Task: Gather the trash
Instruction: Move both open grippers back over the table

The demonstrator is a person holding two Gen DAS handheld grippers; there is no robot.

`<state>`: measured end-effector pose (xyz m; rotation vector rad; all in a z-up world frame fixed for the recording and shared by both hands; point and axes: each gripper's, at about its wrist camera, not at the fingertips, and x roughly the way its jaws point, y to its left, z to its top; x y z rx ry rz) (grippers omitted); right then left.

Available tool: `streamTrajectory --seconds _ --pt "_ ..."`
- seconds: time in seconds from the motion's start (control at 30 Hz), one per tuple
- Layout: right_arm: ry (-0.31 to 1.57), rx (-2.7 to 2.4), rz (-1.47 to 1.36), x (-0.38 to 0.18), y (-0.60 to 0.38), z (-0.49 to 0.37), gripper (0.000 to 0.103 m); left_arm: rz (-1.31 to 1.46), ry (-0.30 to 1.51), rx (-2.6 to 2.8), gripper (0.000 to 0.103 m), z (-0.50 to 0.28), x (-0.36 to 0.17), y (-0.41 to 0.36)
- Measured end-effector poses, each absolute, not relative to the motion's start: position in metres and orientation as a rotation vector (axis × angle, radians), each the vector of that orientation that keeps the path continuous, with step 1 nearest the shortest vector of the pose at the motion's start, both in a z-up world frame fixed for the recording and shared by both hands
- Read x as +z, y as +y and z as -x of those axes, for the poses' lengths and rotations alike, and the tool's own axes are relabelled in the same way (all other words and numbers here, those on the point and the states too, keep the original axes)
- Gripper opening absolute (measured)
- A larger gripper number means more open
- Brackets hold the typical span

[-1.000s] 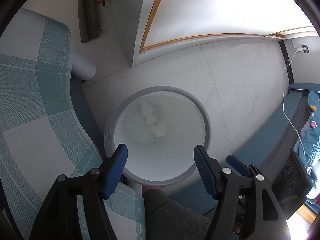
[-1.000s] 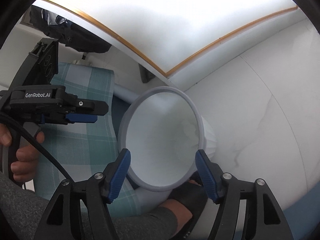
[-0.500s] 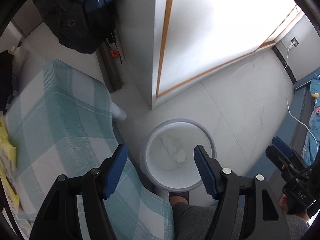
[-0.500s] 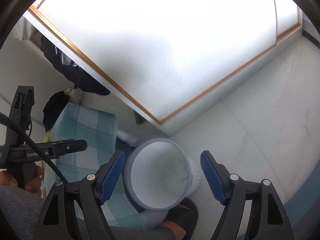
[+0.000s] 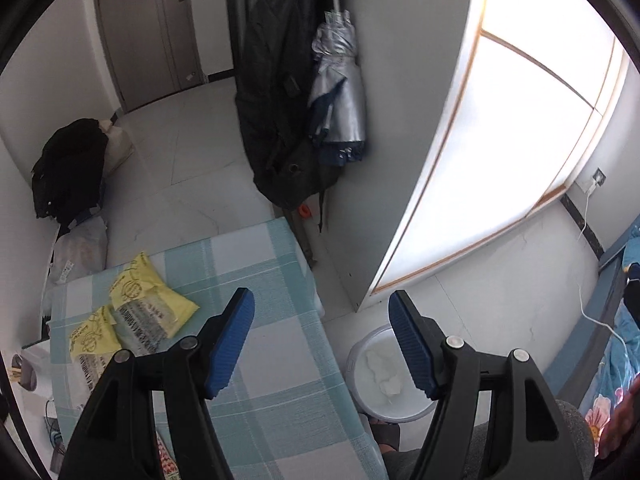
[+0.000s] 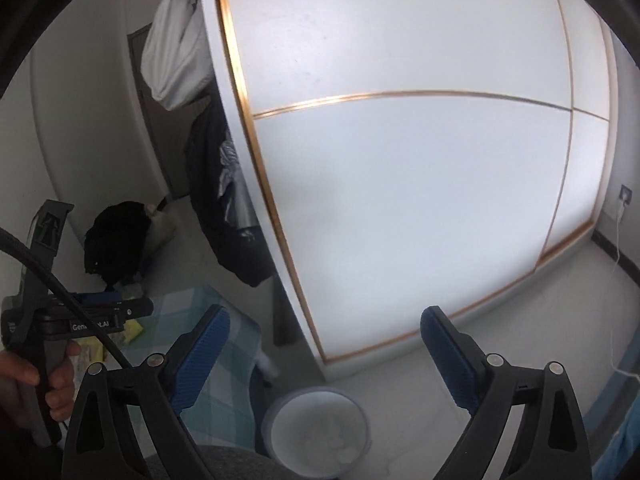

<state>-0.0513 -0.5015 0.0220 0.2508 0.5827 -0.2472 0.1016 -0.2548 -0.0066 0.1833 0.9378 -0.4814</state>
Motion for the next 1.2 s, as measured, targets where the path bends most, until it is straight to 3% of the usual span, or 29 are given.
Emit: streamTrajectory --seconds 0.23,0.33,0.47,0.57,0.9,1.2 --pt "0.445 -0.167 -0.102 0.079 -0.423 0.049 0.097 -0.055 0.857 -0.398 0.066 -0.097 0.023 -0.178" --pt "0.391 -0.086 -0.109 0.092 -0.392 0.044 0.103 -0.029 0.830 -0.350 0.067 -0.093 0.034 -0.146" --pt "0.341 0.030 -0.128 0.103 -0.348 0.037 0.103 0.004 0.774 -0.286 0.070 -0.084 0.043 -0.103" --pt "0.326 0.089 -0.092 0.101 -0.311 0.031 0.103 0.030 0.721 -0.220 0.079 -0.074 0.046 -0.065" --pt "0.356 0.240 -0.010 0.074 -0.219 0.019 0.103 0.127 0.655 -0.090 0.084 -0.067 0.028 0.018" --pt "0.497 0.284 0.003 0.033 -0.179 -0.012 0.103 0.147 0.640 -0.043 0.087 -0.061 -0.002 0.068"
